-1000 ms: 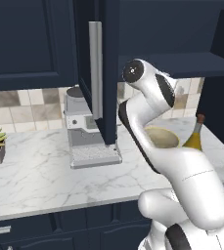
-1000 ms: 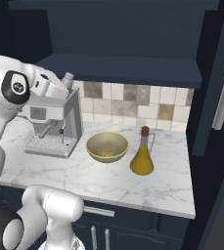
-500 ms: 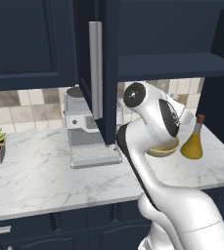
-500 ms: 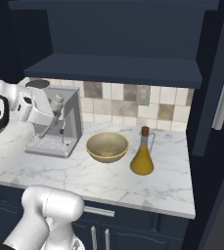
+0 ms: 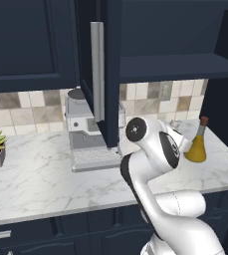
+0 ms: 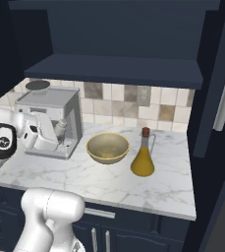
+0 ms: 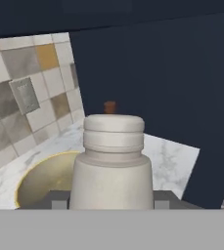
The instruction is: Retrieve the bottle and the shaker from the cabinet and place them next to the mixing bowl on the counter. Then add garlic from the fridge to the mixing bowl.
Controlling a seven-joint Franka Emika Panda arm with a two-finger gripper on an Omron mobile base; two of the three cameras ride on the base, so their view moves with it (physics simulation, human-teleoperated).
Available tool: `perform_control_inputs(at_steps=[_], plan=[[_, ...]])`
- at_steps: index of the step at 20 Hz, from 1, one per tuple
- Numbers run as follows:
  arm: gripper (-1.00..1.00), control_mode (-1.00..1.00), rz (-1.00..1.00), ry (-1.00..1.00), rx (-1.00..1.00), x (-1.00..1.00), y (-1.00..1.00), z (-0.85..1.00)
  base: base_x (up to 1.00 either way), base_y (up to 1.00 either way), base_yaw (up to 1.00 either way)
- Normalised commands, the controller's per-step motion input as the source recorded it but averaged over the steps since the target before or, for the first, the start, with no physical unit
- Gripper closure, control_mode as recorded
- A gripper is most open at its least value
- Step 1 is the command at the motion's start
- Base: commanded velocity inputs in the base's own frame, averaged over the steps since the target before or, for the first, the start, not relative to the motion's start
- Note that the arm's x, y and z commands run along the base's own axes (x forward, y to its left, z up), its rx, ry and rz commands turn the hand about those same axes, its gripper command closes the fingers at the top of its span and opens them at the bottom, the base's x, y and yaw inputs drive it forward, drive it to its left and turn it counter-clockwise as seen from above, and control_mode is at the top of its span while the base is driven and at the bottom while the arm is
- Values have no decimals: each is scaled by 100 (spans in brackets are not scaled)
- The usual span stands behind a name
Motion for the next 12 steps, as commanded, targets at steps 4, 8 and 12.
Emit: perform_control_inputs(at_steps=[4,8,12], plan=[[100,-100,0,0,0,12,0,-60,0,0,0],[100,-100,0,0,0,18,1,-55,0,0,0],[100,-100,0,0,0,22,4,-43,0,0,0]])
